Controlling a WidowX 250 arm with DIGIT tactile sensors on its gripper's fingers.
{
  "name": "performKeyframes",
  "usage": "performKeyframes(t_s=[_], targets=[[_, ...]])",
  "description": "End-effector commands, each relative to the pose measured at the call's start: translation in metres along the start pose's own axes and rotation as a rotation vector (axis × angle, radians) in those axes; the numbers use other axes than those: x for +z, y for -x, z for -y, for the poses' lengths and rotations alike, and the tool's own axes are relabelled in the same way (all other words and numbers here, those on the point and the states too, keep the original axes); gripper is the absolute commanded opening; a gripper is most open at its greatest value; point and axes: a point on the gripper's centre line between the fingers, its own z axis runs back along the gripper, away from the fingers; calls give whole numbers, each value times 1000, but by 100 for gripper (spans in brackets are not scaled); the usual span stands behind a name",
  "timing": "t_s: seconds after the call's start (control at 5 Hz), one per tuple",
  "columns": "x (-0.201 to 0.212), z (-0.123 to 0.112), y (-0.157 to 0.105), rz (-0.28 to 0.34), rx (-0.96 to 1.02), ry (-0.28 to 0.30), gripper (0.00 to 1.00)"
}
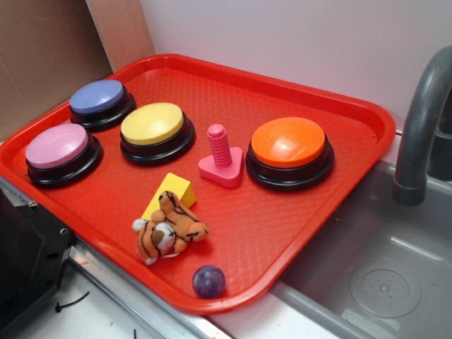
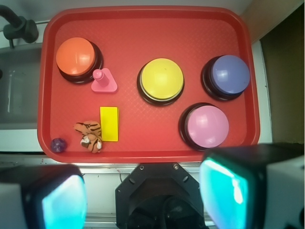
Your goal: Push the yellow button.
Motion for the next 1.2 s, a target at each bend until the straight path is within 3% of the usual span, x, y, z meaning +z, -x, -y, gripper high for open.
performKeyframes(t_s=[0.0, 0.2, 0.4, 0.6, 1.0], targets=[[0, 0, 0, 0, 0, 0, 100], [-55, -5, -44, -58, -33, -136, 100], [-110, 7, -83, -62, -124, -188, 100], [-147, 2, -91, -88, -161, -202, 100], [-181, -36, -93, -138, -91, -149, 100]])
